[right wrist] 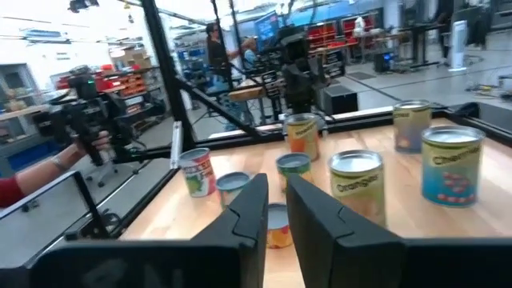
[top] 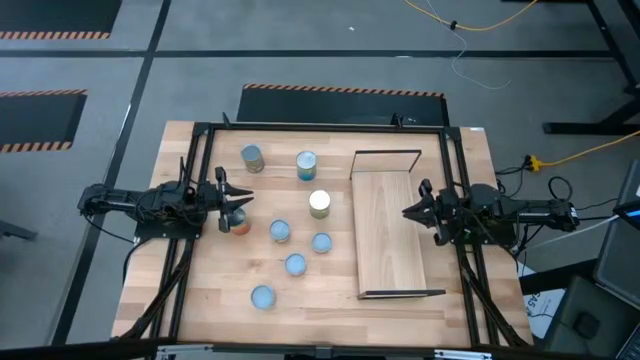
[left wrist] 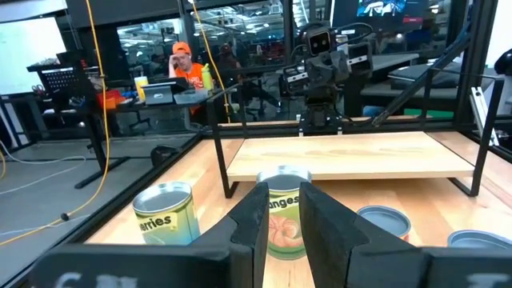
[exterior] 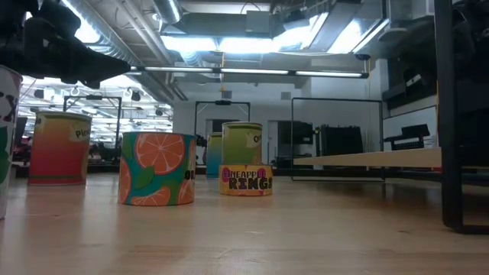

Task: Pick and place cans onto a shelf
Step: Put the large canned oranges on the shelf

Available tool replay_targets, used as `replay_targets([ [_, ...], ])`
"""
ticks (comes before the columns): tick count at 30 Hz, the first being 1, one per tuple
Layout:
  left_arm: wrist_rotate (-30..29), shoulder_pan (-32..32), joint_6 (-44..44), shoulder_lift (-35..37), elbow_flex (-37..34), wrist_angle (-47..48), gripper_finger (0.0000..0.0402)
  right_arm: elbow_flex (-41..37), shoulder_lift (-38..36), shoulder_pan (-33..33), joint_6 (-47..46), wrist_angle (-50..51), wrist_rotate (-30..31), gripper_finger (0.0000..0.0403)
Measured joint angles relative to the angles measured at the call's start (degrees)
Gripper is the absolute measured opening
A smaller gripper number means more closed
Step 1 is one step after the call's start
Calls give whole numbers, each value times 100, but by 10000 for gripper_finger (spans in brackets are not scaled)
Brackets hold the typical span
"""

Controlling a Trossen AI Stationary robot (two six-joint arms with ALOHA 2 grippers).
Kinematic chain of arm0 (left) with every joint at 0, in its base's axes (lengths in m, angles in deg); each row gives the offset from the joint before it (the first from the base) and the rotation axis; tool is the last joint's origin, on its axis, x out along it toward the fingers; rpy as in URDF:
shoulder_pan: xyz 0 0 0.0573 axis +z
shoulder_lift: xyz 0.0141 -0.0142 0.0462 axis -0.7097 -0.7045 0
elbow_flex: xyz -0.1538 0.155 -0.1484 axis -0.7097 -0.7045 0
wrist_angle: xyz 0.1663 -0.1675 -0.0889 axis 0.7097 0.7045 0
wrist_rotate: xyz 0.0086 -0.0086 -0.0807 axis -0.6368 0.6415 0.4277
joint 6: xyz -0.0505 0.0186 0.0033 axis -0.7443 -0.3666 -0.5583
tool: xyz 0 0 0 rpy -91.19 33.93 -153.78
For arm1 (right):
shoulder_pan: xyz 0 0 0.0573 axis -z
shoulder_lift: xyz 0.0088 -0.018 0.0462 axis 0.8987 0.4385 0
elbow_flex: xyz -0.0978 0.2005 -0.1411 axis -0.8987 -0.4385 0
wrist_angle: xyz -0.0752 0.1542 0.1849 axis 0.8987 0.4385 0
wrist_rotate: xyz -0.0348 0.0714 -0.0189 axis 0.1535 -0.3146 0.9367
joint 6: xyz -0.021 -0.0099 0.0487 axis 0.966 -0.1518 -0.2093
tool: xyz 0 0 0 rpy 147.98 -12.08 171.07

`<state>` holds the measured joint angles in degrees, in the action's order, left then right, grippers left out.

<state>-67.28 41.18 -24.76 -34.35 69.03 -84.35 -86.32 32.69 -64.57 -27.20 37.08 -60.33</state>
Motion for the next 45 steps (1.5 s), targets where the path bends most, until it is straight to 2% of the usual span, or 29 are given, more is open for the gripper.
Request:
replay_targets([
  [12,2,0,2,0,0,0,64,0,0,-1,-264,-582,-1,183],
  [16,2,0,2,0,1,0,64,29,0,-2,-98,-1064,-4,192],
  [23,2,0,2,0,0,0,64,663,376,0,227,-1067,-5,193],
  [27,2,0,2,0,1,0,64,1150,989,0,621,-1065,-7,193],
  [33,2,0,2,0,2,0,64,2000,2335,0,1204,-1014,-7,193],
  [45,2,0,2,0,1,0,64,4039,5159,0,2139,93,-7,193],
])
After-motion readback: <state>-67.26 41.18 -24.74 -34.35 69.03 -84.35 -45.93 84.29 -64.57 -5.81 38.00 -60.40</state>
